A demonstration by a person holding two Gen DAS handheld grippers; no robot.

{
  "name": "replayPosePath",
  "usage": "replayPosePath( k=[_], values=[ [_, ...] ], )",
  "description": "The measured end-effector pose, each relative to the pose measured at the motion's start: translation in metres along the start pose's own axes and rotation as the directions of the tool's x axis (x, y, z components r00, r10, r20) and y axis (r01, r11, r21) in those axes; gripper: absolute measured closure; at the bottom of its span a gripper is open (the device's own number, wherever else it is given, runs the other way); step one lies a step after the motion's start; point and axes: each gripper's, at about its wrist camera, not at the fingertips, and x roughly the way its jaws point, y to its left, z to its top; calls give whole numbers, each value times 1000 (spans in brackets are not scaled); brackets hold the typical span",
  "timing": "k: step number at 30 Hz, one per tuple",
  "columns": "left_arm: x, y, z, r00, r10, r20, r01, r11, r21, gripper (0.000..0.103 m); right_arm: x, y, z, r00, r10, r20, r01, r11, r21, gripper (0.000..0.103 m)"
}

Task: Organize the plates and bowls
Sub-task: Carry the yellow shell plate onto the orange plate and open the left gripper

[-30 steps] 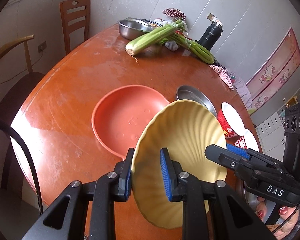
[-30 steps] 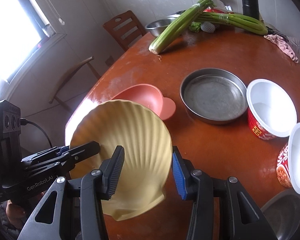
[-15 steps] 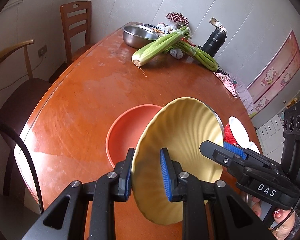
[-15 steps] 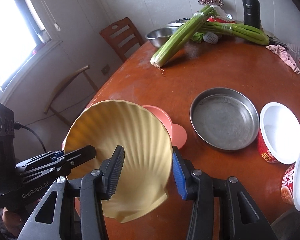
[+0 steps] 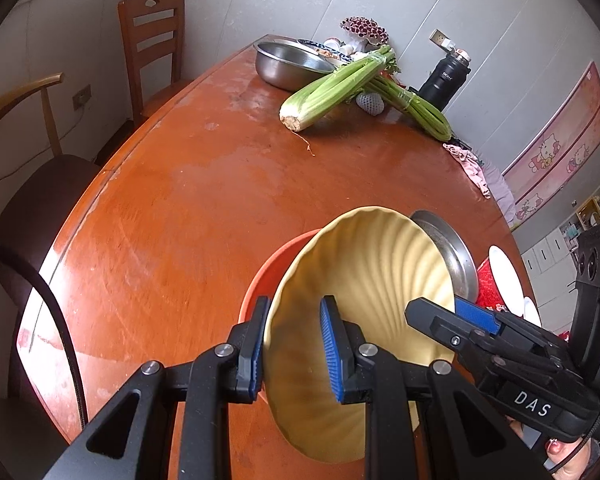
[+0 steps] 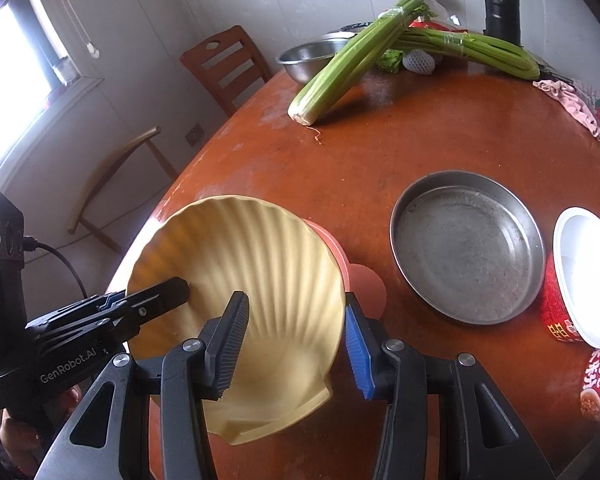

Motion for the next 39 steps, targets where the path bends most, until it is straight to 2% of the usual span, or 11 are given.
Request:
replayPosePath(
  k=[19,23,39],
  values=[
    [26,1,4,999,42,-17,-41,999,24,78,18,-9,3,1000,-16,-13,17,1000,23,54],
    [26,0,5,999,47,-14,-47,999,28,78,20,-6,3,999,-42,-8,42,999,7,54],
    [16,-5,0,997,75,5,-75,996,53,78,22,-6,4,999,-51,-5,51,999,0,54]
  ],
)
